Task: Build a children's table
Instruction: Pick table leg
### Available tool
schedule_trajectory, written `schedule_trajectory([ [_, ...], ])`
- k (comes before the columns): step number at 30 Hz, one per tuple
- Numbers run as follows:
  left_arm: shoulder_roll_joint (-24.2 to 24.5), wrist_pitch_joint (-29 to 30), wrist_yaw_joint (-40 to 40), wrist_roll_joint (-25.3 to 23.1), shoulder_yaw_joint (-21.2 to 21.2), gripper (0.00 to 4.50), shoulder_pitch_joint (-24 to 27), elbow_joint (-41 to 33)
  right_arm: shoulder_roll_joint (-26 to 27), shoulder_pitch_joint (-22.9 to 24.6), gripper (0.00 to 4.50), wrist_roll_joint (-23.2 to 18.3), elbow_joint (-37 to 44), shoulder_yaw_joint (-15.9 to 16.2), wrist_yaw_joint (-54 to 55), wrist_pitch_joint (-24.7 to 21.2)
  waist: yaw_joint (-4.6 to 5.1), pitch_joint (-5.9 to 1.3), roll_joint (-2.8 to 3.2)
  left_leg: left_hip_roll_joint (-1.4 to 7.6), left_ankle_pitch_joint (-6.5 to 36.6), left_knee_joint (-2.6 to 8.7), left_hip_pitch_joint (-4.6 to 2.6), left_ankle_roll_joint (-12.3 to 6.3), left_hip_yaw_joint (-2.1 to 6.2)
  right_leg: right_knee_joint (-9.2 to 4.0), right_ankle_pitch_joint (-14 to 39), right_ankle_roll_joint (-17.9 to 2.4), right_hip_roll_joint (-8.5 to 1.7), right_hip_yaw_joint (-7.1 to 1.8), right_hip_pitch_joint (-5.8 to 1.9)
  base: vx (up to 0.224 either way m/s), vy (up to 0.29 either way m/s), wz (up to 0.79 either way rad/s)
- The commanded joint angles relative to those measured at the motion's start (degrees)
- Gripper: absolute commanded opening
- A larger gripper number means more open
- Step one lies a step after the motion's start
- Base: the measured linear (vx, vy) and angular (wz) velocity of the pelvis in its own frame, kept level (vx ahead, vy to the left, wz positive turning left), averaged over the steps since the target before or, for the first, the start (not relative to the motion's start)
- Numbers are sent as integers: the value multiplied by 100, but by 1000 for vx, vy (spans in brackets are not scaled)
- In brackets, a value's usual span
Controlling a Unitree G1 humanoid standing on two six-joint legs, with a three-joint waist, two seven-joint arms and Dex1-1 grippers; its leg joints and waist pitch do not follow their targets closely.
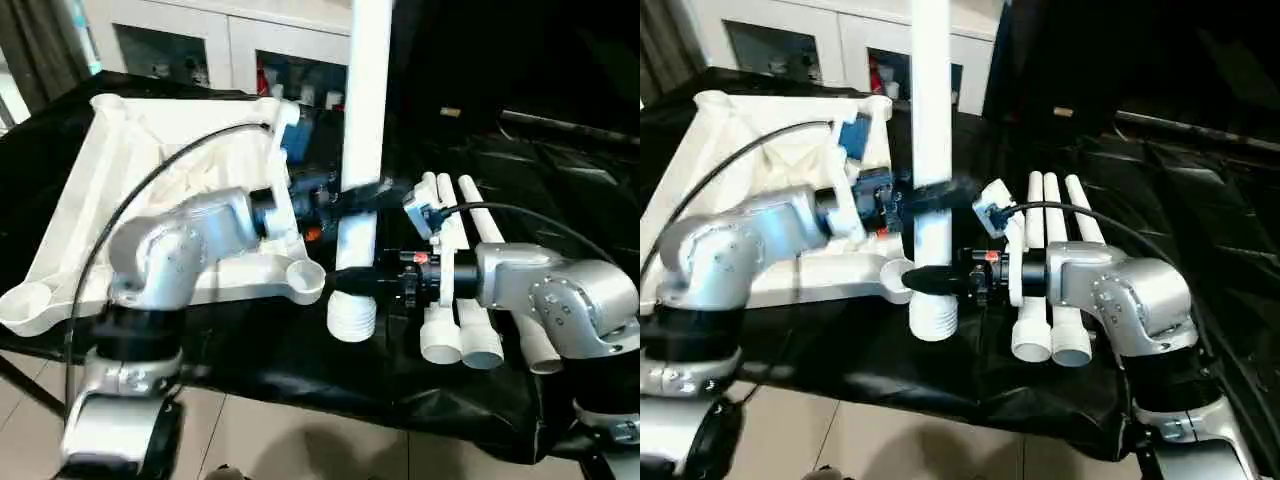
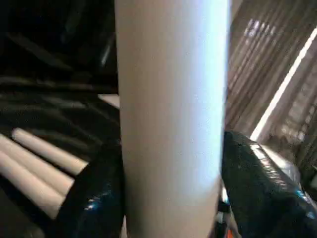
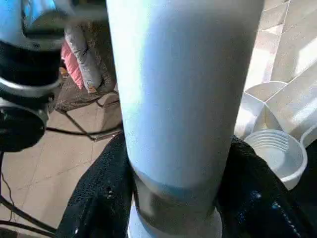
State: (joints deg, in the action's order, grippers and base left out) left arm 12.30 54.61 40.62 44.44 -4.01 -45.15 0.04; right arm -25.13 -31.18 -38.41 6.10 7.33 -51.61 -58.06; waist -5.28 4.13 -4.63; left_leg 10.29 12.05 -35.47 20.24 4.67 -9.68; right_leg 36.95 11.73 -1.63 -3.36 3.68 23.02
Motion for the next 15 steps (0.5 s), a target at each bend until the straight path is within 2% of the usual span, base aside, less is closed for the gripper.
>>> schedule_trajectory([
  [1,-81,-91,-53,155,-107,315,-195,27,-30,44,189,60,-48,33,55,-8,-29,-440,111,243,240,385,11,50,85,-433,381,-1195,-464,-334,-422,0,0,0],
  [5,-101,-65,-71,167,-123,317,-206,22,-37,45,189,91,-56,57,75,18,-29,-443,117,253,198,389,14,37,89,-427,393,-1153,-461,-333,-415,0,0,0],
  [6,-101,-63,-76,158,-123,287,-207,26,-37,45,189,92,-57,58,76,19,-30,-445,111,252,187,388,18,36,89,-424,356,-1154,-462,-335,-422,0,0,0],
  [9,-76,-11,-157,114,-144,281,-209,106,-52,58,189,106,-39,65,74,32,-29,-443,114,254,216,389,14,38,88,-427,390,-1151,-461,-333,-418,0,0,0],
  [12,-85,19,-171,149,-180,245,-216,148,-59,50,189,122,-44,83,57,59,-30,-443,121,255,205,389,14,38,89,-426,387,-1154,-466,-335,-417,0,0,0],
  [13,-84,12,-162,154,-180,245,-219,152,-62,47,189,127,-47,87,53,68,-27,-444,105,258,193,390,14,34,88,-425,369,-1157,-464,-334,-418,0,0,0],
  [15,-89,-8,-175,141,-186,238,-223,158,-64,46,189,131,-46,91,48,75,-30,-441,115,256,201,390,10,25,87,-425,360,-1163,-463,-333,-412,0,0,0],
])
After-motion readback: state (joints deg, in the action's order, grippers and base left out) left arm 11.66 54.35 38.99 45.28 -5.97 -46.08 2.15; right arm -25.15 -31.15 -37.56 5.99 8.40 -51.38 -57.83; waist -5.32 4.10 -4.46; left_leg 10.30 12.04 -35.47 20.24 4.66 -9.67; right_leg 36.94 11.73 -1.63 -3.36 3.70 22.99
